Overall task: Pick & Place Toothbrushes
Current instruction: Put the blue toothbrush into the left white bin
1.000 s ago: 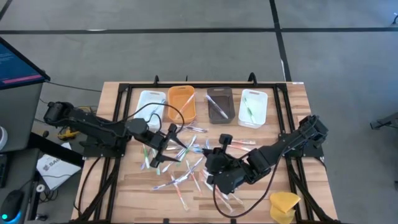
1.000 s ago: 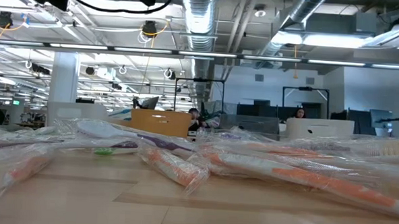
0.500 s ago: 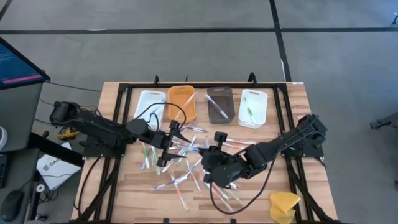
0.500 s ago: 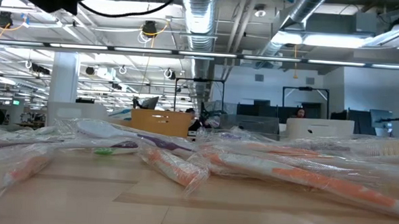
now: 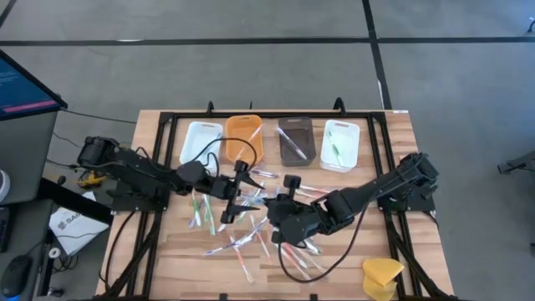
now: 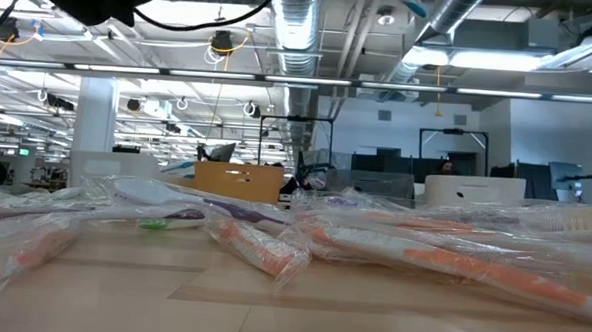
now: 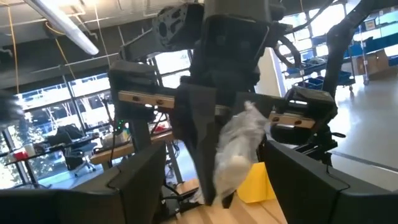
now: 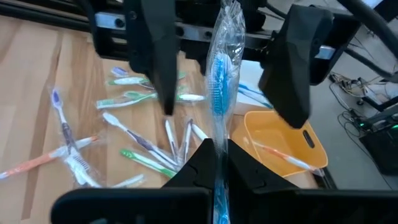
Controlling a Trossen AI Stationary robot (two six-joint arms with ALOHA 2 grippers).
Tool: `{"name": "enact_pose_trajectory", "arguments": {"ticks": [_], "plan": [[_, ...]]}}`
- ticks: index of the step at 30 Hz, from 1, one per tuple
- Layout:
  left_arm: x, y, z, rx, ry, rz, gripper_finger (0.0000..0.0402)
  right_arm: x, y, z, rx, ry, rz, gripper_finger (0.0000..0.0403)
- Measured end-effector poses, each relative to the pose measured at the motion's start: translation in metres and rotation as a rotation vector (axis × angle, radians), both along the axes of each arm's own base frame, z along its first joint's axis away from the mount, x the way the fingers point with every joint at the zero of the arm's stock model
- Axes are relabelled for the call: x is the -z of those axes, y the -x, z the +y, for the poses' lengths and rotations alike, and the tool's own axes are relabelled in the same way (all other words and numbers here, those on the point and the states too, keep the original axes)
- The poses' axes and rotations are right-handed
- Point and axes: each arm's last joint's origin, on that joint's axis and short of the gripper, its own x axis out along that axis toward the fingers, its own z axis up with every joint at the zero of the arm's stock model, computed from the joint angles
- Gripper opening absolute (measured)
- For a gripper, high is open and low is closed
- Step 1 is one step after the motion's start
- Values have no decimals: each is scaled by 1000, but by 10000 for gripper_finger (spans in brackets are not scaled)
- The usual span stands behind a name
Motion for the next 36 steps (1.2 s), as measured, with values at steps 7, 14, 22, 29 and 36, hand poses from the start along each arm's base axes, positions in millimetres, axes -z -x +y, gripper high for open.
{"name": "enact_pose_trajectory", "arguments": {"ticks": [7,14,22,29,36], "plan": [[0,0,0,-10,-44,-18,264,0,0,1,-13,-10,5,5],[0,0,0,-10,-48,-19,247,0,0,1,-14,-12,6,5],[0,0,0,-11,-48,-18,143,0,-3,-5,-2,-9,7,5],[0,0,0,-19,-75,-23,40,1,-4,-8,-10,-35,15,17],[0,1,-1,-15,-52,3,40,5,2,-5,-4,-41,60,94]]}}
